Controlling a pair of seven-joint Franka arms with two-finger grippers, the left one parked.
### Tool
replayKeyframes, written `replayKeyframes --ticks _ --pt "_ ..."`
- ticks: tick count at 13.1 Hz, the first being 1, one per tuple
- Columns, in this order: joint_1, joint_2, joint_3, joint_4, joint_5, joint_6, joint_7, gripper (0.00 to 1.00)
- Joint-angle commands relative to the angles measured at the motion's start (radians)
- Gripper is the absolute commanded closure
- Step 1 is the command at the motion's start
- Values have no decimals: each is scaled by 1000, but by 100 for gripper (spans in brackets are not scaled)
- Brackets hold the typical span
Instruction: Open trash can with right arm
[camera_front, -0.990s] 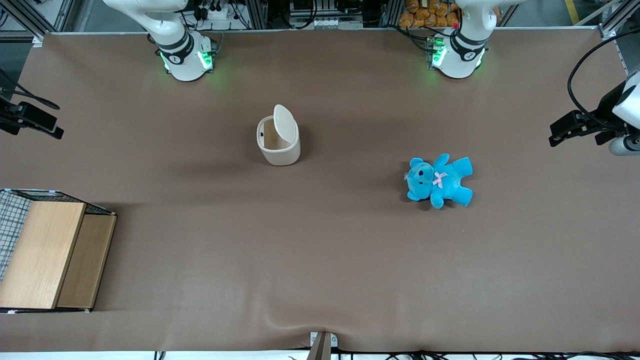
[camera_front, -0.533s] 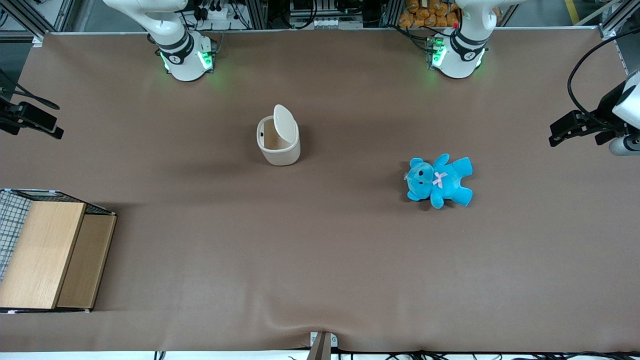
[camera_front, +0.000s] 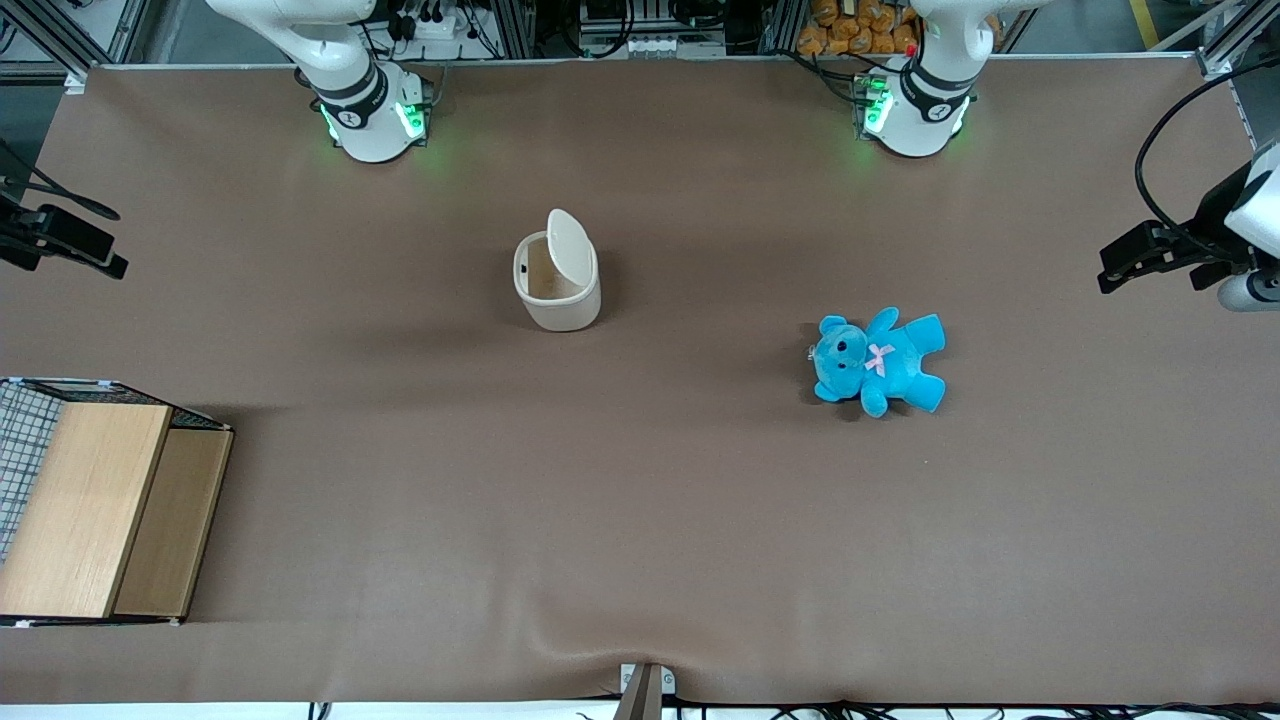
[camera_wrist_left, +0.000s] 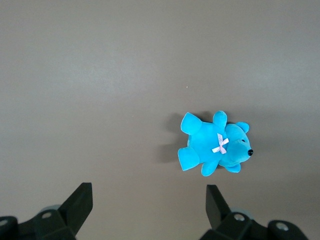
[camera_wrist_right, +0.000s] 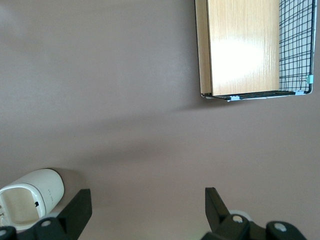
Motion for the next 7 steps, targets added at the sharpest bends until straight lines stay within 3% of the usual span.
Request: replayKeyframes --ticks 1,7 --pt "-14 2 7 7 0 -2 -14 0" --pt "-12 2 7 7 0 -7 -12 0"
